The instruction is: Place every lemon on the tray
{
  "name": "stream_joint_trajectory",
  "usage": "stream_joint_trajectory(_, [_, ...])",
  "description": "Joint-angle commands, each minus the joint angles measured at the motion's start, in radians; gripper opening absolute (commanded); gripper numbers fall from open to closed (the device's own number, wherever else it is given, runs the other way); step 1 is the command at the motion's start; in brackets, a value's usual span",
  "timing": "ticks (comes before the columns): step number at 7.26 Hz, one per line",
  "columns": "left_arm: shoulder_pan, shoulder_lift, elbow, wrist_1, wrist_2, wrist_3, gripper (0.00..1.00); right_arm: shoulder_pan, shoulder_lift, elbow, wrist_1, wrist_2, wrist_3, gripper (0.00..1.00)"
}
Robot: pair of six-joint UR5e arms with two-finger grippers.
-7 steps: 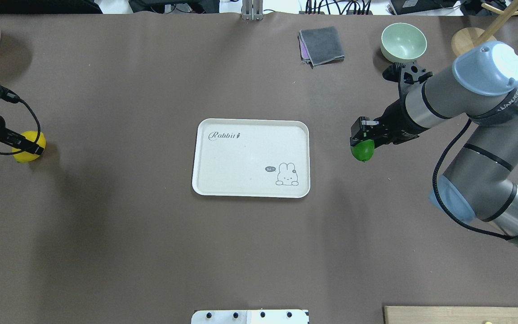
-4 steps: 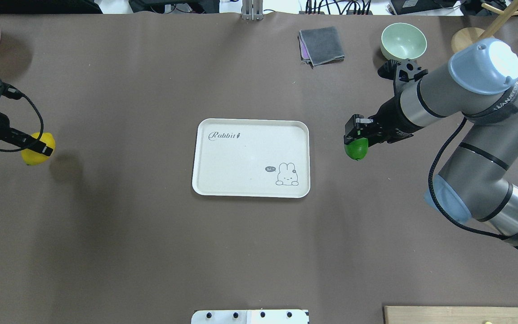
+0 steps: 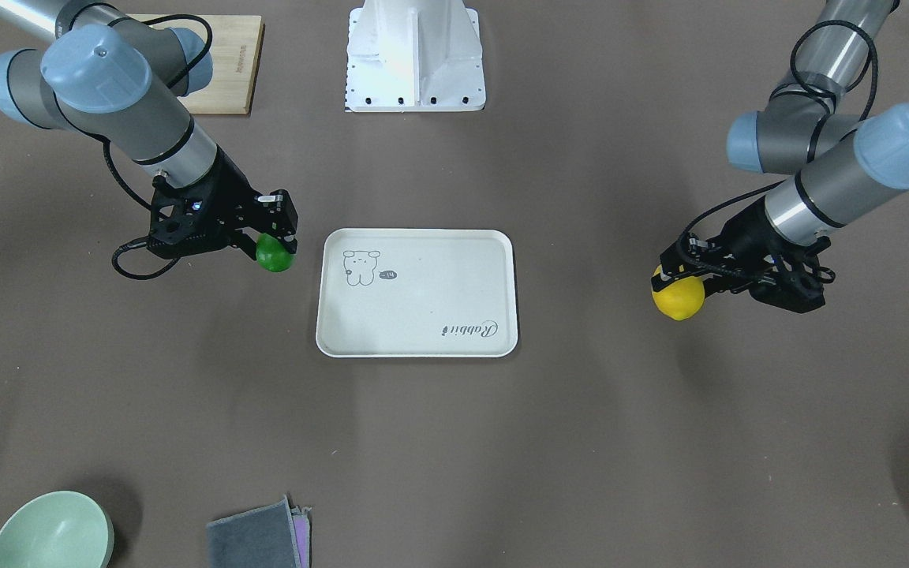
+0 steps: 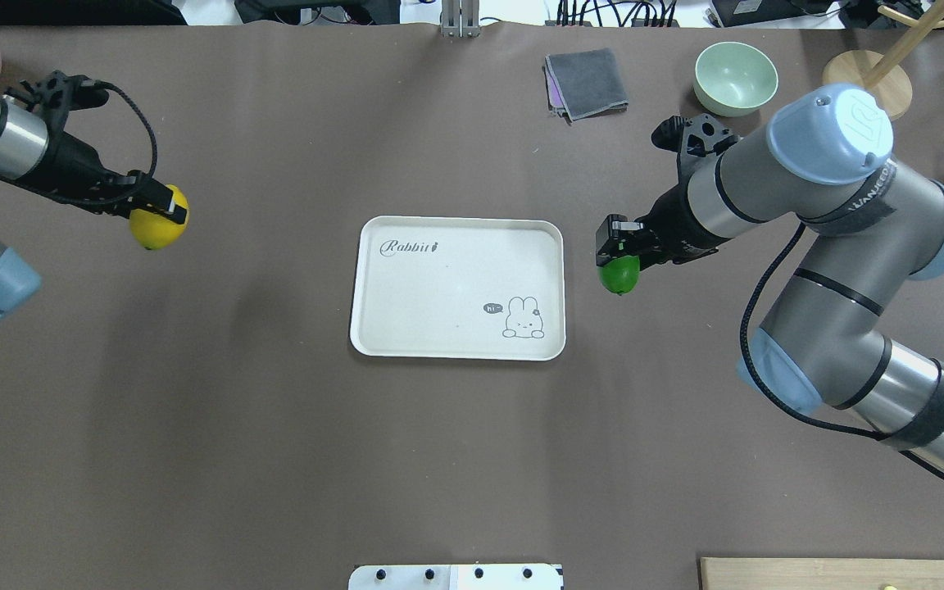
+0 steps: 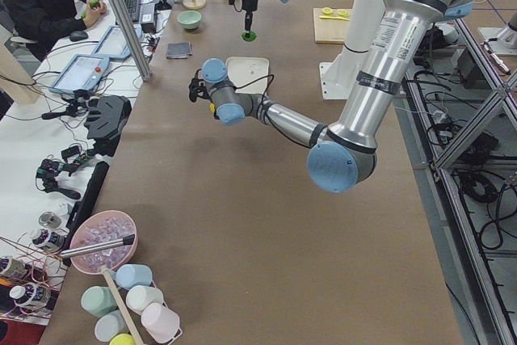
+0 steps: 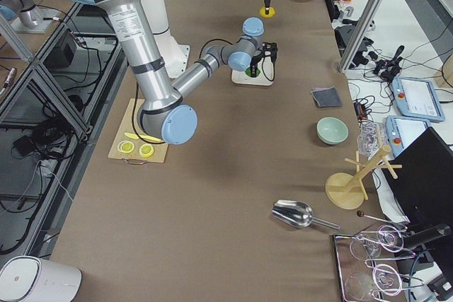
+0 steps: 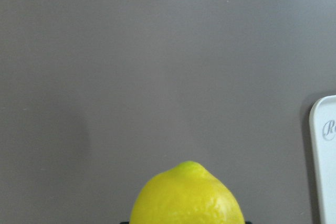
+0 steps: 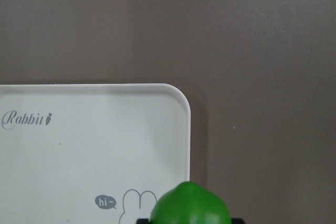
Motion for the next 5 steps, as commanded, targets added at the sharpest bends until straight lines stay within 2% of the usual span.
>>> stream_joint_trajectory(1, [0.114,-0.086,0.005,0.002,0.111,-0.131,0.0,-0.042,0.064,-0.075,0.004,-0.047,0.012,0.0])
stream_joint_trajectory(2, [0.128,-0.106,0.002,0.03,0.126,-0.14,0.0,-0.057,0.097,-0.111,0.011,-0.064,0.041,0.0])
stream_joint_trajectory(4, [0.188,-0.128,0.002,0.045,0.214,-0.174,0.0,-0.097,0.133,-0.15,0.014,-0.12,0.044,0.0])
stream_joint_trajectory(5, [0.193,-0.135,0.005,0.045,0.218,-0.174,0.0,-0.106,0.136,-0.162,0.014,-0.136,0.044,0.0])
